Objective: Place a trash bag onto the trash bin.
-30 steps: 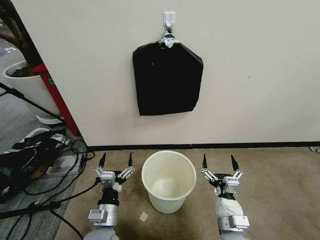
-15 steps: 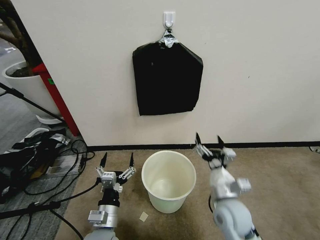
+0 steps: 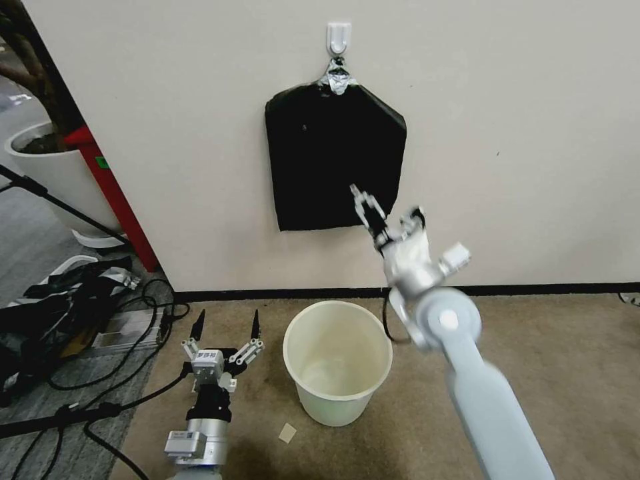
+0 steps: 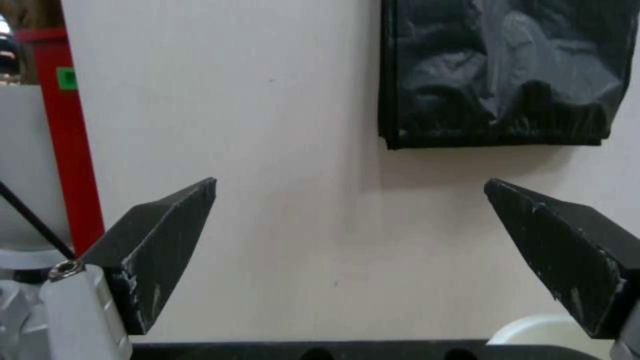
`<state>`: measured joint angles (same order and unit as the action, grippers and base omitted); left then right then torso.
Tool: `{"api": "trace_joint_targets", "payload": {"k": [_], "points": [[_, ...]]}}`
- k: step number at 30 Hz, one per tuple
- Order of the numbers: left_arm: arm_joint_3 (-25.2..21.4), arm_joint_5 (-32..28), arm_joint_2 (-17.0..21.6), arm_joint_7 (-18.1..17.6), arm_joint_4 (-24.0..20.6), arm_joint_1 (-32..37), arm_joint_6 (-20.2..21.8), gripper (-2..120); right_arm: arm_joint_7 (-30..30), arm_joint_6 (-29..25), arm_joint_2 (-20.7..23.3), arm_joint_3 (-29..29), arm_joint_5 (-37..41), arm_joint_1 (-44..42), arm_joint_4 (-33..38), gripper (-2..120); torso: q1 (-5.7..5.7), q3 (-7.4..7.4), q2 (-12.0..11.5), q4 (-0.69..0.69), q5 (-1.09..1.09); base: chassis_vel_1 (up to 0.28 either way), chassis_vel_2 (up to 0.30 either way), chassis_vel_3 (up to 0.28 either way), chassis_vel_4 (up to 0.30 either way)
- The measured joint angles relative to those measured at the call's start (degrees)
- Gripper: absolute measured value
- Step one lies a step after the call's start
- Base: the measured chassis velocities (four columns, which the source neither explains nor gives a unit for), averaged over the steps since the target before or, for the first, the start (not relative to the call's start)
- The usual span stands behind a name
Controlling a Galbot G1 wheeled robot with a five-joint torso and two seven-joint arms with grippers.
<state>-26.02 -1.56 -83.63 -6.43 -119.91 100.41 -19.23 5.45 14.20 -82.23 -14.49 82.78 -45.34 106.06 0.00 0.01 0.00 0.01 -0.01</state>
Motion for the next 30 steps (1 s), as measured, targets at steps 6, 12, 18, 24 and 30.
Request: {"api": "trace_joint_targets", "payload": {"k": [6,12,18,24,30], "points": [[-0.6,0.0,-0.4,0.0,-0.6,0.4,0.0,100,-2.6,2.4,-0.9,-0.5,3.4,7.7,-6.7,100,0.0,0.0,0.0,-0.01,0.0,0.0,0.0,0.0,0.0],[-1.1,0.0,-0.9,-0.1,-1.4,0.5,0.0,100,-4.9,3.4,-1.5,-0.7,3.8,14.8,-14.2,100,0.0,0.0,0.0,-0.01,0.0,0.0,0.0,0.0,0.0],[-1.6,0.1,-1.5,-0.1,-2.1,1.1,0.1,100,-6.5,3.5,-3.5,-2.0,3.3,20.3,-20.4,100,0.0,0.0,0.0,-0.01,0.01,0.0,0.0,0.0,0.0],[-2.2,-0.5,-1.8,-0.1,-3.7,2.2,0.2,100,-7.9,4.2,-3.9,-2.6,2.8,22.8,-22.4,100,0.0,0.0,0.0,-0.01,0.01,0.0,0.0,0.0,0.0],[-2.6,-0.8,-2.0,-0.1,-4.7,3.0,0.2,100,-9.4,5.1,-3.9,-2.4,3.0,24.2,-23.4,100,0.0,0.0,0.0,-0.01,0.01,0.0,0.0,0.0,0.0]]}}
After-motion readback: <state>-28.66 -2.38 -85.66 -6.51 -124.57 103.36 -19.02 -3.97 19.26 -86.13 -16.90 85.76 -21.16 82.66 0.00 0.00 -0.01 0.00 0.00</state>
